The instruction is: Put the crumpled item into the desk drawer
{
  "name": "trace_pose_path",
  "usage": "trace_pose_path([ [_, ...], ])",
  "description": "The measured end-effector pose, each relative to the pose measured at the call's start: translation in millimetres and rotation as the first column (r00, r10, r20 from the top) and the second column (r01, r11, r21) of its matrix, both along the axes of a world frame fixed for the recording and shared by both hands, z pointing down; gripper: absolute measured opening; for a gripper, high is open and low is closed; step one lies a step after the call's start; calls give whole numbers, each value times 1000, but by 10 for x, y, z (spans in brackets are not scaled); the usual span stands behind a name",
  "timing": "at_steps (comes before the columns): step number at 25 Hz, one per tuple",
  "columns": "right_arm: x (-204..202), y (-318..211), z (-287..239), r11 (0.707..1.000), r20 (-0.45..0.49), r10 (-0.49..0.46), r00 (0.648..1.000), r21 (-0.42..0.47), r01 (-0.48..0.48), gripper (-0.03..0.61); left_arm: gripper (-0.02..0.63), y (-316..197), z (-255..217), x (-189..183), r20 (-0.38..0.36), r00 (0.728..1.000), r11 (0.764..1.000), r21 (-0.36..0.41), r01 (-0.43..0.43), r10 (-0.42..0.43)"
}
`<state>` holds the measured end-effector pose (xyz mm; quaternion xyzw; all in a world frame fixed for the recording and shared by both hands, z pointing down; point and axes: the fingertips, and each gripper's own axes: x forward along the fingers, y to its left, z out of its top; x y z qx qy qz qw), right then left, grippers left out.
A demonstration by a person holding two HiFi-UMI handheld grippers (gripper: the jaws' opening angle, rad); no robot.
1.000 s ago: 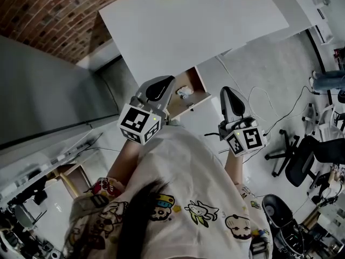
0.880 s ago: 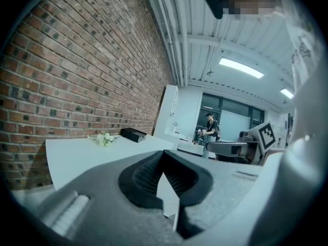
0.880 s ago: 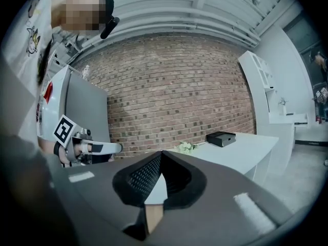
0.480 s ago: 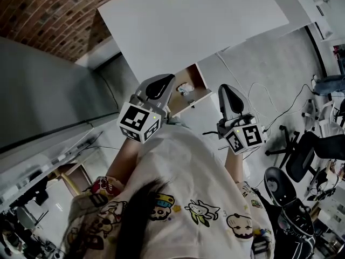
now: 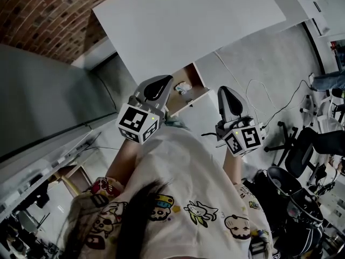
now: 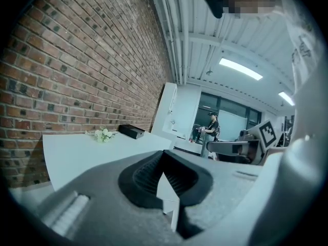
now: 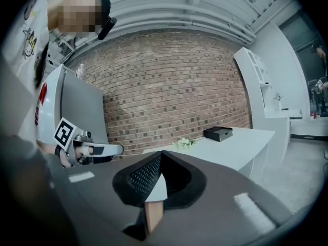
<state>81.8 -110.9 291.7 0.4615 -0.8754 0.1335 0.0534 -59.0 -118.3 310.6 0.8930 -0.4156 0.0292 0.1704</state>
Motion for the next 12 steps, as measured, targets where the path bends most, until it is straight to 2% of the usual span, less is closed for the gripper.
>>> trace_pose_path([
  [12, 16, -35, 79, 999, 4, 13, 1000, -29, -13, 9, -2, -25, 75, 31, 3, 1000, 1000, -21, -13, 13],
])
